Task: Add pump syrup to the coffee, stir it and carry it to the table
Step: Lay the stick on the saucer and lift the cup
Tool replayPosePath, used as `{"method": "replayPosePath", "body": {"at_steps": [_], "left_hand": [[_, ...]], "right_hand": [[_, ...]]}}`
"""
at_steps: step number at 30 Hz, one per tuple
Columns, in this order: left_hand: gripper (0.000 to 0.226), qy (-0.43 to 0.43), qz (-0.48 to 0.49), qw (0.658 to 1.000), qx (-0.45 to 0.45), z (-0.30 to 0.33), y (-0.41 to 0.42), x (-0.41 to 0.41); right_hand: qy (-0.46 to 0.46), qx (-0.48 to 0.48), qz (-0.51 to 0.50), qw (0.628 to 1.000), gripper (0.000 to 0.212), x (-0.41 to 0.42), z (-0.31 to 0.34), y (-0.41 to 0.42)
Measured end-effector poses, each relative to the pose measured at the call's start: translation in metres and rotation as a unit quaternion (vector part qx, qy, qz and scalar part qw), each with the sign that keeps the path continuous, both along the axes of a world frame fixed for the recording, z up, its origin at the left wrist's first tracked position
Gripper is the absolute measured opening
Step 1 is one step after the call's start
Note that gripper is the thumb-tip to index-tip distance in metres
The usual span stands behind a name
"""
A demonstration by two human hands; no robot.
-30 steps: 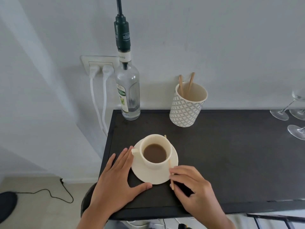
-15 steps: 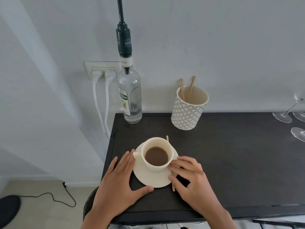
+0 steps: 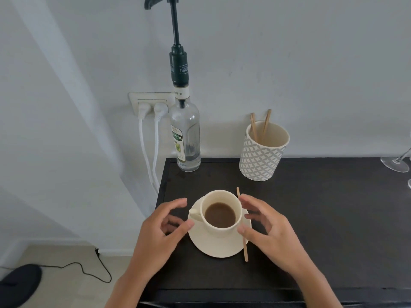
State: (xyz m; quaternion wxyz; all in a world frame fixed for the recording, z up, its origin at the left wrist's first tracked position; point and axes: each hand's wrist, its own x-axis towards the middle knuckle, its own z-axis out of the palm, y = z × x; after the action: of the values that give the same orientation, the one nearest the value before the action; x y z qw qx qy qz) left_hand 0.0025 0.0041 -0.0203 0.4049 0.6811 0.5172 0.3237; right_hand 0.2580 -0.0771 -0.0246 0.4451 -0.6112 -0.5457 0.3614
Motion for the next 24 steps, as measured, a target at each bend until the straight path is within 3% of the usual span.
{"method": "replayPosePath", "body": {"at_steps": [4,11,17,24], "left_hand": [[0.019,-0.003,-0.046,0.996,-0.081,0.005,0.011,0.003],[0.008,-0.030,-0.058,0.993,-0.101,0.004,0.008,0.013],[0.003,-0.068,-0.007,0.994,-0.090,0.034,0.017,0.013],[0.012,-0.194,0.032,0.980,-0.035,0.120,0.050,0.001]], "right_hand": [[-0.001,-0.059,0.037,0.998,0.078,0.000,0.002,0.009],[0.012,-0.043,0.029,0.999,0.072,-0.007,0.004,0.012],[0.003,-0.028,0.062,0.998,0.069,-0.003,0.046,0.032],[-0.016,0.065,0.110,0.992,0.065,-0.011,0.129,0.089]]}}
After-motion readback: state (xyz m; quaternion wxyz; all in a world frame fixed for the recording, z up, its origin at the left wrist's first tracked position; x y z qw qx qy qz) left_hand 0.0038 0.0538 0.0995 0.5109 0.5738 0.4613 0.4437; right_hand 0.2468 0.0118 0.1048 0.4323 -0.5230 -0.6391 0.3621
